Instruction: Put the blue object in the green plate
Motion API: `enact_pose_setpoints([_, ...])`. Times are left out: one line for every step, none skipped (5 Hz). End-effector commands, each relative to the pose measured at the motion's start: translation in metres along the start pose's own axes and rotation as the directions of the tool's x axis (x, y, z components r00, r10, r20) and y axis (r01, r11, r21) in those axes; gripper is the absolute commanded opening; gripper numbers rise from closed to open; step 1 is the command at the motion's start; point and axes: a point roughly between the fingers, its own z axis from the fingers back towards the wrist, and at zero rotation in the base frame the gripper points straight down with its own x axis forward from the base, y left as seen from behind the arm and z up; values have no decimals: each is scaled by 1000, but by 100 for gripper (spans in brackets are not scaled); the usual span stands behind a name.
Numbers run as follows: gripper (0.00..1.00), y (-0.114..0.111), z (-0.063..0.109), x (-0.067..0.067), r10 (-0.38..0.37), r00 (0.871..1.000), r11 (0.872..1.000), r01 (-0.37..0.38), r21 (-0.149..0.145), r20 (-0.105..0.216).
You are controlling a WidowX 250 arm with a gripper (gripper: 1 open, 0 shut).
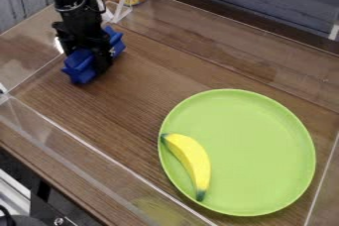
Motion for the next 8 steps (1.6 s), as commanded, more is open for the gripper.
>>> enact_pose_setpoints([0,2,5,12,-4,1000,1000,4,10,14])
enact_pose_setpoints([0,1,18,9,-11,1000,1000,10,11,14])
enact_pose_setpoints([0,0,32,6,-17,1000,1000,17,12,14])
enact_pose_setpoints([0,-2,25,8,45,999,999,-45,20,17])
enact_pose_setpoints([0,-3,18,9,101,995,994,-101,28,21])
enact_pose_setpoints([0,-10,16,9,83,996,996,-84,34,20])
enact_pose_setpoints([0,-16,15,10,69,997,997,-69,38,19])
enact_pose_setpoints([0,-16,24,20,75,997,996,-75,43,19])
